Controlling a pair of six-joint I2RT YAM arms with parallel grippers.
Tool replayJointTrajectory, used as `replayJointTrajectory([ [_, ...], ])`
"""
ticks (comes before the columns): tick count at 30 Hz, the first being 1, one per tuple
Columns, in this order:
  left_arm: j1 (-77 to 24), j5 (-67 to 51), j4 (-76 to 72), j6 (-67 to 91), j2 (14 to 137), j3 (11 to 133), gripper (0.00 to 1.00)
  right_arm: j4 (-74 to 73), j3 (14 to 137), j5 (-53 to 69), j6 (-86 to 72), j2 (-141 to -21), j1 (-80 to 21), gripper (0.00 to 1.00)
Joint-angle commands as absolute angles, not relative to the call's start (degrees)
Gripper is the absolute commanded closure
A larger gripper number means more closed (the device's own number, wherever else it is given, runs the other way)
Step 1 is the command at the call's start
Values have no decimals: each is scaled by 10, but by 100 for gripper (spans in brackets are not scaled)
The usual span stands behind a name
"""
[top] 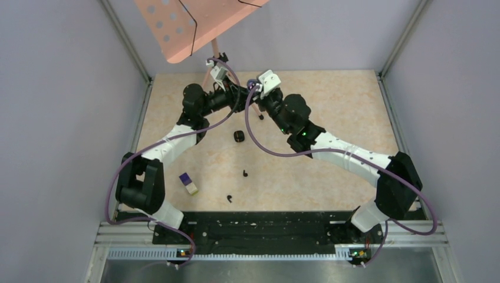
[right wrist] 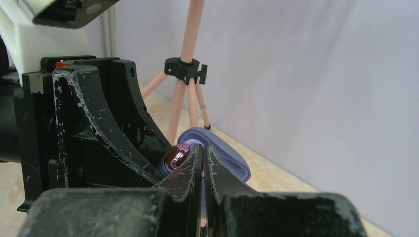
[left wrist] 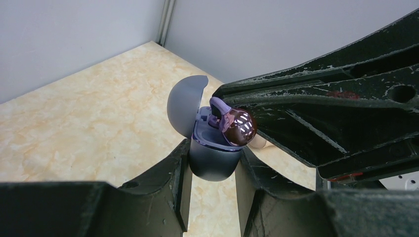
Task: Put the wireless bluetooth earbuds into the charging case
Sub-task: Place the earbud in the charging case.
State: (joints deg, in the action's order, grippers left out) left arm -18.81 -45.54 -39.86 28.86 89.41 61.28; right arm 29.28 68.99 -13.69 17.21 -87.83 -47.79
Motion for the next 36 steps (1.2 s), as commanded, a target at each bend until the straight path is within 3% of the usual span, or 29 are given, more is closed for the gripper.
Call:
replayJointTrajectory([
  [1, -189, -453, -428, 293, 866, 611, 100, 319, 690, -147, 177, -884, -487, 100],
  [19, -185, -443, -423, 295, 867, 610, 100, 271, 708, -127, 190, -892, -488, 100],
  [34, -182, -446, -423, 295, 867, 607, 100, 229, 721, -139, 193, -878, -478, 84],
  [36, -181, -447, -423, 296, 868, 606, 100, 219, 723, -136, 190, -874, -477, 78],
])
